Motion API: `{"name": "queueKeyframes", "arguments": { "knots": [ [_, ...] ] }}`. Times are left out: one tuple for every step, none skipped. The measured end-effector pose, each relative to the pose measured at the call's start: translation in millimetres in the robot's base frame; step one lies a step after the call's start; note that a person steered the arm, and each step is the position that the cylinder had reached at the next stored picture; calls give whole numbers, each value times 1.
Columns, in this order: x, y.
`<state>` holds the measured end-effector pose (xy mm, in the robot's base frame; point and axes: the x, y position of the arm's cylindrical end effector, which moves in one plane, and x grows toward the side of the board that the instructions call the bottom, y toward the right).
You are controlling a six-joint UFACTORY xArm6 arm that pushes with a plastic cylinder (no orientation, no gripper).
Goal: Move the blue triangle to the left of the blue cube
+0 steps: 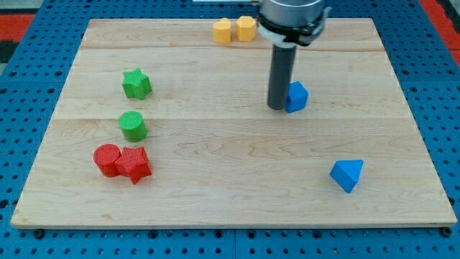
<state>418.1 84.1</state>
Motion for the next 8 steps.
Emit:
{"name": "queueKeyframes", "arguments": {
  "knots": [
    [-13,24],
    [-17,42],
    [51,53],
    [90,98],
    [132,96],
    [146,98],
    [178,123],
    [193,76]
  ]
}}
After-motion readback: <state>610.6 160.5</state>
